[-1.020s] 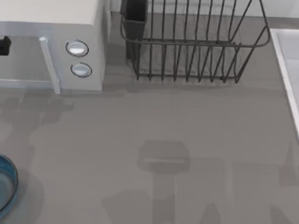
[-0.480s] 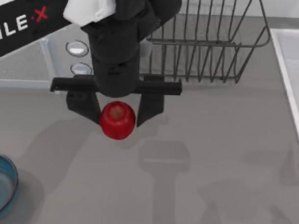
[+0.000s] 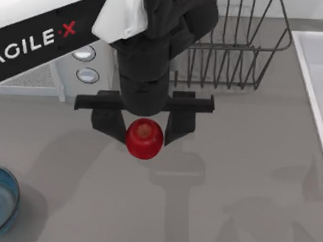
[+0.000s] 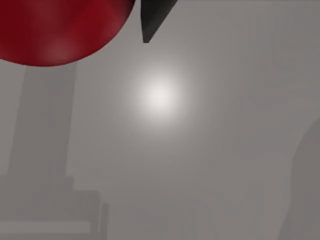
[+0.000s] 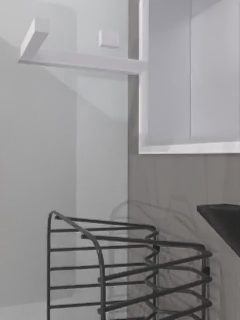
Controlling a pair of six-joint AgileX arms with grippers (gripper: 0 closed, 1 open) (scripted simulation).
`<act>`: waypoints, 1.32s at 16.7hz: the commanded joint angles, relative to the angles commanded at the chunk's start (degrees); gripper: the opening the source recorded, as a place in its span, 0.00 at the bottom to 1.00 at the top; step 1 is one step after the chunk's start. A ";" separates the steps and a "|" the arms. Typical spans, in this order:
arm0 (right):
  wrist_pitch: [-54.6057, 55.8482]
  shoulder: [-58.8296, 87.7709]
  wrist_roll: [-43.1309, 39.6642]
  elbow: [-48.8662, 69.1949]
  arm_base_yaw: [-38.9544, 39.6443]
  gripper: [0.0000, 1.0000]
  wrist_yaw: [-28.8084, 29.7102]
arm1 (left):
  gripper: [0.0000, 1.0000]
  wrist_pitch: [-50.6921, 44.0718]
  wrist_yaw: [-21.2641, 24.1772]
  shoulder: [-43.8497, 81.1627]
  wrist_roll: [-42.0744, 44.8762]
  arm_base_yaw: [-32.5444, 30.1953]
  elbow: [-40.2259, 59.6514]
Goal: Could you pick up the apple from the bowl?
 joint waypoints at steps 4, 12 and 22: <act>0.00 0.00 0.00 0.00 0.00 1.00 0.00 | 0.00 6.34 0.00 0.94 0.05 0.02 -5.73; 0.00 0.00 0.00 0.00 0.00 1.00 0.00 | 0.00 23.97 0.00 3.48 0.13 0.03 -20.48; 0.00 0.00 0.00 0.00 0.00 1.00 0.00 | 0.53 24.00 0.00 3.49 0.13 0.03 -20.50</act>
